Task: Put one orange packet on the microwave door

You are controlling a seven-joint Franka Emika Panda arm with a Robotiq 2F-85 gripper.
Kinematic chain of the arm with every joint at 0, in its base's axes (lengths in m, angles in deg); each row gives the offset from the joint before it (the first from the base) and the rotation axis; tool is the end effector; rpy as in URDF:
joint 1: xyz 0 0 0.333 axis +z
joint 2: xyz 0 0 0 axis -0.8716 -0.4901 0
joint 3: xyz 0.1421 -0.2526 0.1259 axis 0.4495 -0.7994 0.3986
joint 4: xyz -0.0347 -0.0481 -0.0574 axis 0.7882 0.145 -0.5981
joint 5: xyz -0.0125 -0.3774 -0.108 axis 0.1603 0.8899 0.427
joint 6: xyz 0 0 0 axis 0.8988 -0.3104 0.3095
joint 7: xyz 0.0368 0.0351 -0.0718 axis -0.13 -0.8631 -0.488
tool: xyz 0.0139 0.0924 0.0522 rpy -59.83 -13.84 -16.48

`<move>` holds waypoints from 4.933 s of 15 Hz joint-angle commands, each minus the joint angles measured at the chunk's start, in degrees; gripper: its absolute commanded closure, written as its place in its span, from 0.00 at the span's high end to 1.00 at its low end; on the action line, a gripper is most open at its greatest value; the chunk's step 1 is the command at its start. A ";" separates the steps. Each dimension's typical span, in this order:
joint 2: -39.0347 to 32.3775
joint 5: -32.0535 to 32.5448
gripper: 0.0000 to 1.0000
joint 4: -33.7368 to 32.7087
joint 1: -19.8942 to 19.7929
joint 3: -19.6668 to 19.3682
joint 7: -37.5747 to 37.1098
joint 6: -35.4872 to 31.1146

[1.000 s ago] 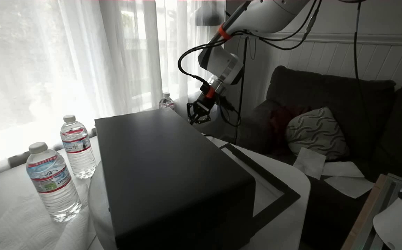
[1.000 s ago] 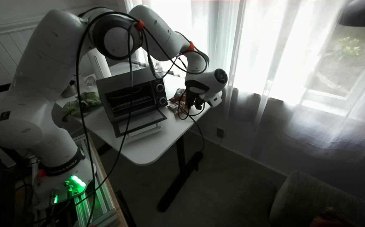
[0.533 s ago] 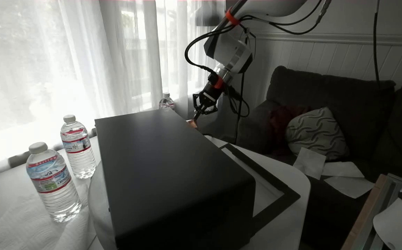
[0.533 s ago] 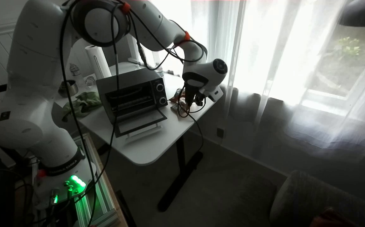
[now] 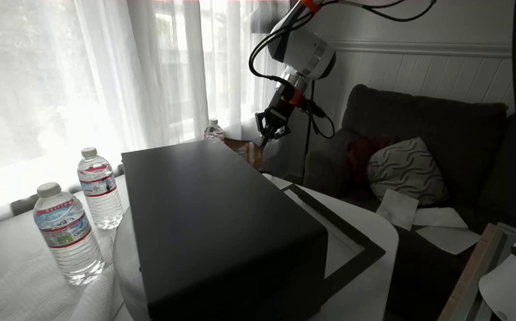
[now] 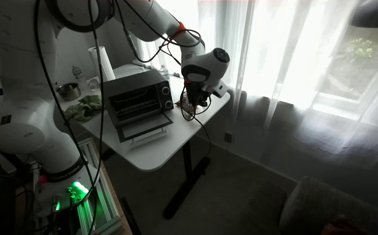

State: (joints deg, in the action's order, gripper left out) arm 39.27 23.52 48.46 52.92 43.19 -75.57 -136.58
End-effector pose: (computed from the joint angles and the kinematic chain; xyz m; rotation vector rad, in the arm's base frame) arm 0.6167 -0.0454 0.2360 -2.5961 0.5355 0.0393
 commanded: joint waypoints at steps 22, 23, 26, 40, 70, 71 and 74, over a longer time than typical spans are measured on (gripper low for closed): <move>29.43 3.65 0.00 22.38 1.80 -1.44 11.49 -10.01; 30.63 3.45 0.00 23.37 2.19 -1.52 12.23 -9.71; 33.38 3.98 0.00 25.80 3.67 -1.78 13.92 -7.37; 34.73 5.63 0.00 24.72 8.38 -3.56 28.77 24.63; -2.00 15.32 0.43 -8.95 7.81 1.95 29.62 59.45; -2.45 15.42 0.49 -9.65 7.74 2.05 29.48 60.02; -3.37 15.98 0.72 -11.25 7.69 2.32 29.75 61.14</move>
State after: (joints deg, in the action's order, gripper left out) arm 37.50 37.53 40.43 61.58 44.12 -44.80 -78.31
